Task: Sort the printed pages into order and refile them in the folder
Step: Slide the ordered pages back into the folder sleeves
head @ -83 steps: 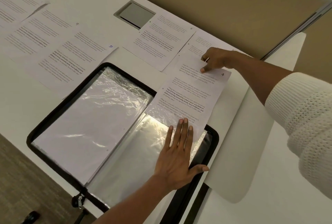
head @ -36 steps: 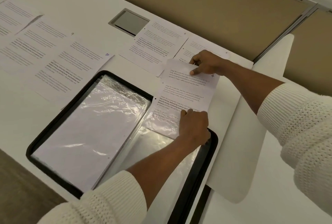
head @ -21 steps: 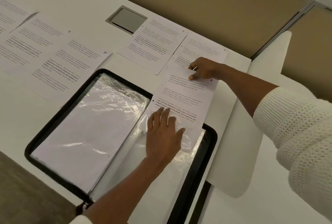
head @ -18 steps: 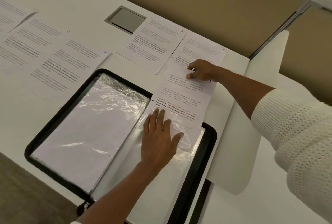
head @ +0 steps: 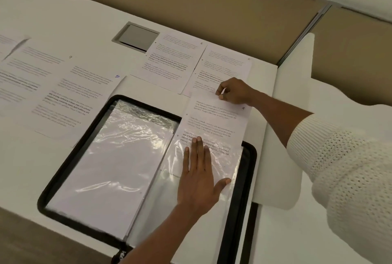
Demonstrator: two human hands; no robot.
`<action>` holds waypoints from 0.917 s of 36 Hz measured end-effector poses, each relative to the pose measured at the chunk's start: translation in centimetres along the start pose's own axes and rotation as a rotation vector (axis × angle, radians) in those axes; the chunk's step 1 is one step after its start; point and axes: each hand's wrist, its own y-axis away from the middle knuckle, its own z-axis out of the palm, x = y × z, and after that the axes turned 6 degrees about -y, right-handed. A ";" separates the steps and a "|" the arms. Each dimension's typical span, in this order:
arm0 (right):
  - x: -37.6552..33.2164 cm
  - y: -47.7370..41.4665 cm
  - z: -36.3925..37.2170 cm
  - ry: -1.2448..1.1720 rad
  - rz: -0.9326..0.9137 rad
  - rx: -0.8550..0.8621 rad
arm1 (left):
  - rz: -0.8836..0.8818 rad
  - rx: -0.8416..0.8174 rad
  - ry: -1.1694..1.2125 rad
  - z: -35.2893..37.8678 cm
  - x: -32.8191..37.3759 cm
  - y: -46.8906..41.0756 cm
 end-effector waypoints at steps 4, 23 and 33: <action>-0.4 1.2 1.0 -0.014 -0.011 0.037 | 0.059 -0.038 -0.041 0.5 0.2 0.0; -0.5 7.2 6.7 -0.169 0.031 0.100 | 0.095 -0.081 -0.021 0.7 -0.4 -0.5; -1.7 10.2 9.3 -0.182 0.065 0.164 | 0.107 -0.015 0.059 -0.5 -3.4 0.4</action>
